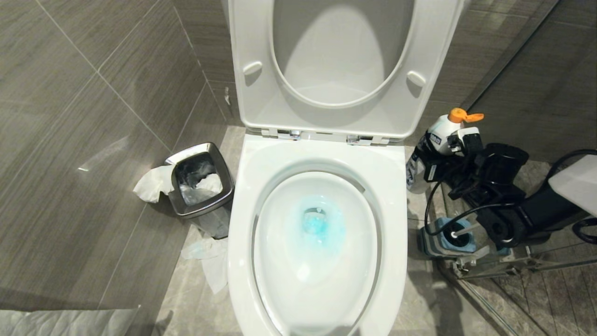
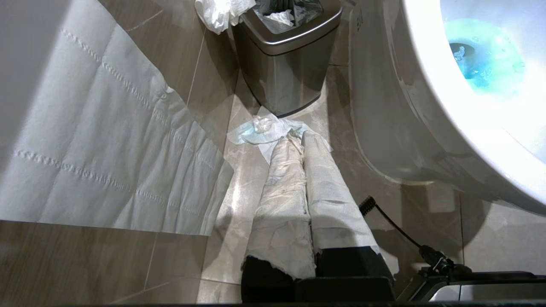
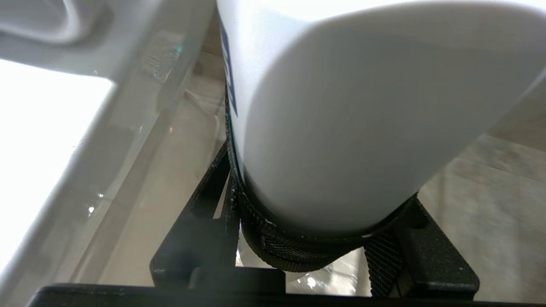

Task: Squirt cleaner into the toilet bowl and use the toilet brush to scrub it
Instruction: Place the cleaning agent on the floor

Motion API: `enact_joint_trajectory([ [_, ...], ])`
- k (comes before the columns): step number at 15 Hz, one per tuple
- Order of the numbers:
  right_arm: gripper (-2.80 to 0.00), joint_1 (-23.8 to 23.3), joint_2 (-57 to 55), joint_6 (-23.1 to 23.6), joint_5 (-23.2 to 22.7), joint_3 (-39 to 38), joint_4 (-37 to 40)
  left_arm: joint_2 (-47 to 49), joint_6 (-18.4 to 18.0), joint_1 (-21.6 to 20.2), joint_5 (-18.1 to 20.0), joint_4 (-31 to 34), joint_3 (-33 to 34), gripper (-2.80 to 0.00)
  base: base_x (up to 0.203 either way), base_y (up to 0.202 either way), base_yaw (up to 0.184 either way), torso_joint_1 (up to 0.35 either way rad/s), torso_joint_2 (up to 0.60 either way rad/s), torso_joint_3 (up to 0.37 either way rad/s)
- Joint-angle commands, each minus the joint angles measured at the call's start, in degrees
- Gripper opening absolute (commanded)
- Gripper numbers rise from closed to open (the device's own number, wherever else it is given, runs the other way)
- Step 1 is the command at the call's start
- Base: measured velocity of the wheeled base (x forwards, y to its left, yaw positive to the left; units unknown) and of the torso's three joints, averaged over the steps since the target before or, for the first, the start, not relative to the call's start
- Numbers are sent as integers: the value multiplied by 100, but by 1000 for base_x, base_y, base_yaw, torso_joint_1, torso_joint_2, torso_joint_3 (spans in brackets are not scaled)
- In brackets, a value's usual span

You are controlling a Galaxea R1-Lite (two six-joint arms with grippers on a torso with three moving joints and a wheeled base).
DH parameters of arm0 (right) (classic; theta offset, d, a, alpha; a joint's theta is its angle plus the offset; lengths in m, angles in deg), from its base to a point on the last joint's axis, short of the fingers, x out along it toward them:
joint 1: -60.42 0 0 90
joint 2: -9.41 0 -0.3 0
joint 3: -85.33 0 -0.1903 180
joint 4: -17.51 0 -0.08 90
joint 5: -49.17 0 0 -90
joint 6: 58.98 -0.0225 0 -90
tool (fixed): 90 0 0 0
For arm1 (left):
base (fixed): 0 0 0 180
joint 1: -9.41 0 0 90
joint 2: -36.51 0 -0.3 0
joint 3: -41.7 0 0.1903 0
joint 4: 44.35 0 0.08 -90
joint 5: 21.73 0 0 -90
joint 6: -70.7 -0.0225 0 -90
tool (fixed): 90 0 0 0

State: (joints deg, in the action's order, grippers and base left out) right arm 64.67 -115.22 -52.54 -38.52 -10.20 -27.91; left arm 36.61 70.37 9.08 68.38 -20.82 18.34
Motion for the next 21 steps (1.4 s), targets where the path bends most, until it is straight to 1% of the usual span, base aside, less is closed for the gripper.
enact_joint_trajectory([
  [1, -280, 68, -666, 20, 6, 314, -288, 8, -2, -2, -2, 1, 0, -280, 0, 0, 0, 0, 0, 0],
  [3, -280, 84, -930, 24, 8, 382, -615, 8, -2, -2, -2, 1, 0, -280, 0, 0, 0, 0, 0, 0],
  [5, -280, 82, -1113, 33, 14, 393, -748, 8, -2, -2, -2, 1, 9, -280, 0, 0, 0, 0, 0, 0],
  [13, -280, 169, -1797, 130, -117, 1045, -785, 8, -2, -2, -2, 1, 0, -280, 0, 0, 0, 0, 0, 0],
  [21, -280, 182, -1837, 130, -109, 1109, -785, 8, -2, -2, -2, 1, 7, -280, 0, 0, 0, 0, 0, 0],
])
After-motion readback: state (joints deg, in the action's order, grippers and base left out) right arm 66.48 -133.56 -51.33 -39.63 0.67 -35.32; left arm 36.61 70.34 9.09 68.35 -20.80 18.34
